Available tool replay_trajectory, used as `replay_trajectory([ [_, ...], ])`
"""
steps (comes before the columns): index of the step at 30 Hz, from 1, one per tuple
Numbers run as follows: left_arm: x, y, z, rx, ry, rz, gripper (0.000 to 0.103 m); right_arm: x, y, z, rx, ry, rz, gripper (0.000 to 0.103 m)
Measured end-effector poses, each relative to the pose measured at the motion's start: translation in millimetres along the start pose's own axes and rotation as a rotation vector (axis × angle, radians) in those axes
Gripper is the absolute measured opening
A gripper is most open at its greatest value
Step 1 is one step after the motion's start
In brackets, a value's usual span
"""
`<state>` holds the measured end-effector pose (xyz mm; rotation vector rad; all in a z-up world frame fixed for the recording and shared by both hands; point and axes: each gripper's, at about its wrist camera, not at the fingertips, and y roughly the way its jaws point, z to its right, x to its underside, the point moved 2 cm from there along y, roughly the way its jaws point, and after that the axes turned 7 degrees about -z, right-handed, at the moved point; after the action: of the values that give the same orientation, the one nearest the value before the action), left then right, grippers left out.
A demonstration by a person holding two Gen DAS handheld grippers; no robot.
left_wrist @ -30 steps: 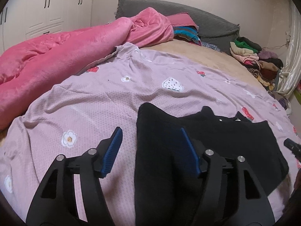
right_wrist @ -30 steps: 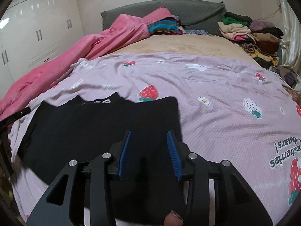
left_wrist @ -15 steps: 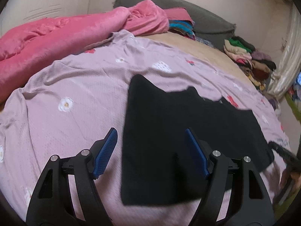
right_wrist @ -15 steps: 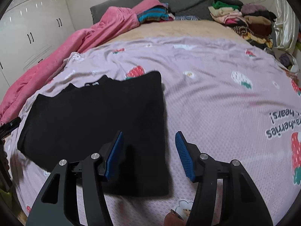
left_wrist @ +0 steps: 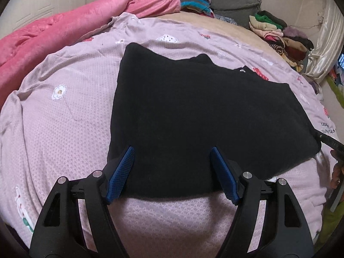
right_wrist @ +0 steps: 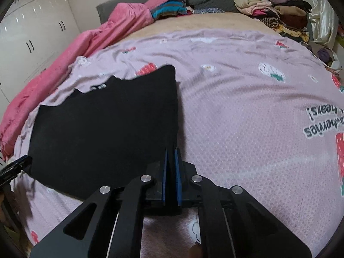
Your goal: Fold small clothes
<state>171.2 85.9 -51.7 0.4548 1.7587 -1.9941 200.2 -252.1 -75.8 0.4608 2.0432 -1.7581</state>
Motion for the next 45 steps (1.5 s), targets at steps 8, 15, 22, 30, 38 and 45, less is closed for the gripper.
replay_trajectory([
  [8,7,-4,4,-0.021,-0.002,0.002,0.066,5,-5,-6,0.042,-0.014,0.020,0.015],
  [15,10,-9,5,-0.010,-0.009,0.012,0.066,13,-17,-10,0.031,-0.021,0.054,0.040],
  [22,13,-14,6,0.005,-0.020,0.021,0.066,21,-23,-15,0.029,-0.028,0.065,0.052],
  [30,17,-23,9,0.025,-0.027,0.029,0.073,26,-35,-17,0.018,-0.025,0.092,0.065],
  [38,22,-27,16,0.033,-0.018,0.022,0.086,31,-45,-24,-0.003,-0.029,0.110,0.078],
  [45,26,-31,26,0.016,0.008,0.014,0.093,31,-60,-27,-0.004,-0.029,0.150,0.094],
])
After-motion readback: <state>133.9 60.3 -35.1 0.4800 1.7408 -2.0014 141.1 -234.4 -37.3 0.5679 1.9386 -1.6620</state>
